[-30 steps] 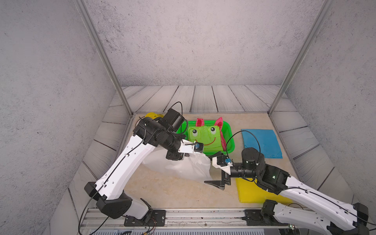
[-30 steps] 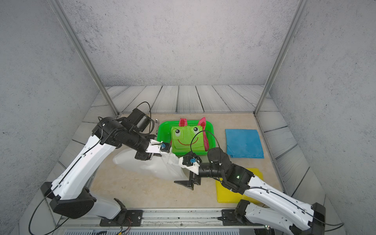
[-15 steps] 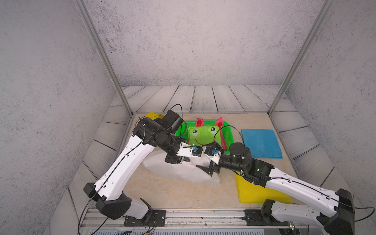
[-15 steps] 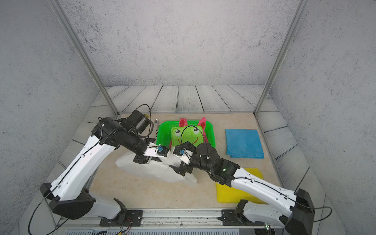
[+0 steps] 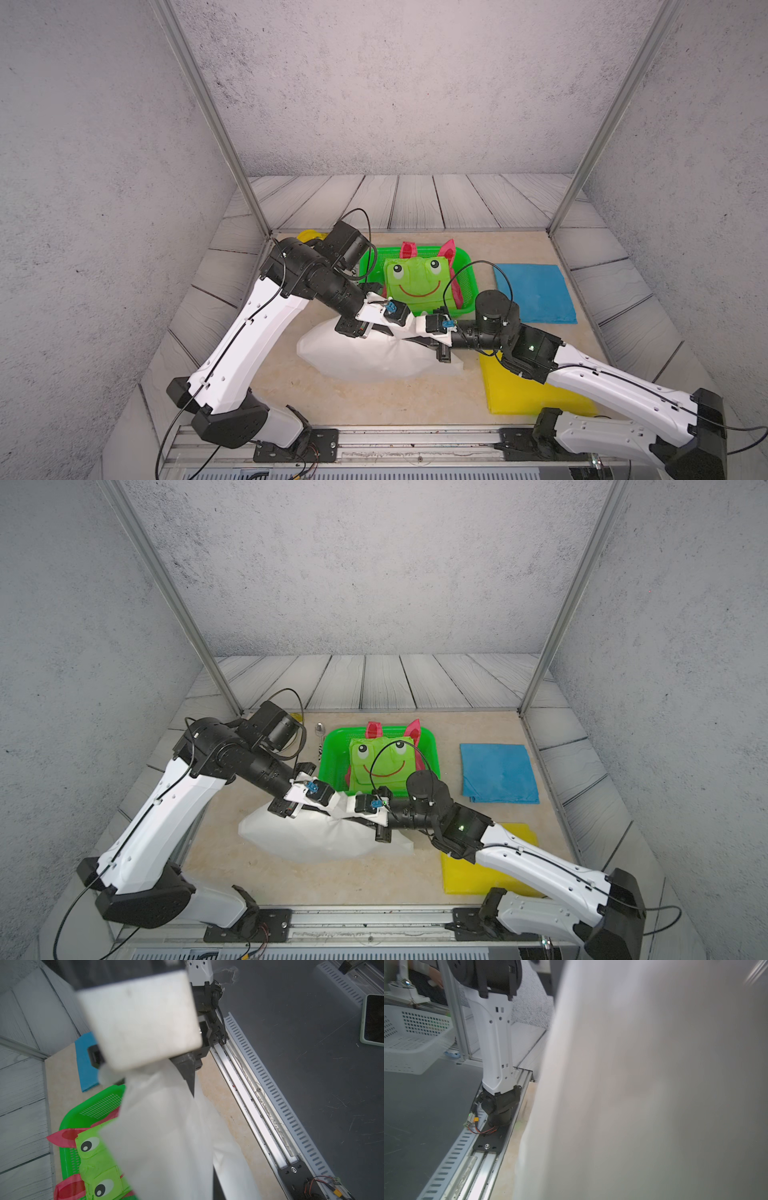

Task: Put the folded raincoat in the basket
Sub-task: Place the raincoat in the basket.

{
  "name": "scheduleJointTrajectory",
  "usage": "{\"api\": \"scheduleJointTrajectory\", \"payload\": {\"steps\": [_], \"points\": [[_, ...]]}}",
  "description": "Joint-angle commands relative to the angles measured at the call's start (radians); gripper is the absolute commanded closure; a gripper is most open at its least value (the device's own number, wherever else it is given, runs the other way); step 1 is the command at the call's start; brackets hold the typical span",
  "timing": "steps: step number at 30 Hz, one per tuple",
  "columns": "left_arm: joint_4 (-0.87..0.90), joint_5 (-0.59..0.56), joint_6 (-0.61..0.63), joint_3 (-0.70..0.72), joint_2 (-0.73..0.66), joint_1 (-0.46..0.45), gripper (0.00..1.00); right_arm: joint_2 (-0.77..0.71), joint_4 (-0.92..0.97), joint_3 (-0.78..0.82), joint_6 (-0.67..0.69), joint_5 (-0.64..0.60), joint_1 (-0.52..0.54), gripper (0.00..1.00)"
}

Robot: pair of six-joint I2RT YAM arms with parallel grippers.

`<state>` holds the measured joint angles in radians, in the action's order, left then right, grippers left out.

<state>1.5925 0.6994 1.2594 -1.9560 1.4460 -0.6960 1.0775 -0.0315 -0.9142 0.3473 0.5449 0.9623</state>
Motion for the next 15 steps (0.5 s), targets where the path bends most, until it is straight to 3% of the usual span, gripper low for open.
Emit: {"api": "scheduleJointTrajectory", "payload": {"steps": [1,3,4,5,6,11,15], "points": [[0.186,0.142,0.009,-0.041,-0.02,0.005,0.88,0.014,0.041,-0.038,-0.019,0.056,-0.01,1.0],[0.153,0.155,-0.056,-0.049,-0.025,0.022,0.61,0.004,0.032,-0.036,-0.048,0.034,-0.025,1.0],[0.126,0.164,-0.103,-0.049,-0.032,0.041,0.44,-0.007,0.026,-0.033,-0.064,0.017,-0.039,1.0],[0.107,0.18,-0.143,-0.049,-0.039,0.066,0.19,-0.017,0.023,-0.027,-0.073,0.001,-0.05,1.0],[0.098,0.199,-0.164,-0.049,-0.047,0.093,0.02,-0.029,0.017,-0.02,-0.082,-0.012,-0.062,1.0],[0.062,0.223,-0.272,-0.027,-0.104,0.216,0.01,-0.085,0.049,-0.013,-0.156,-0.042,-0.149,1.0],[-0.083,0.07,-0.46,0.082,-0.14,0.235,0.0,-0.105,0.324,-0.121,-0.114,-0.064,-0.206,1.0]]}}
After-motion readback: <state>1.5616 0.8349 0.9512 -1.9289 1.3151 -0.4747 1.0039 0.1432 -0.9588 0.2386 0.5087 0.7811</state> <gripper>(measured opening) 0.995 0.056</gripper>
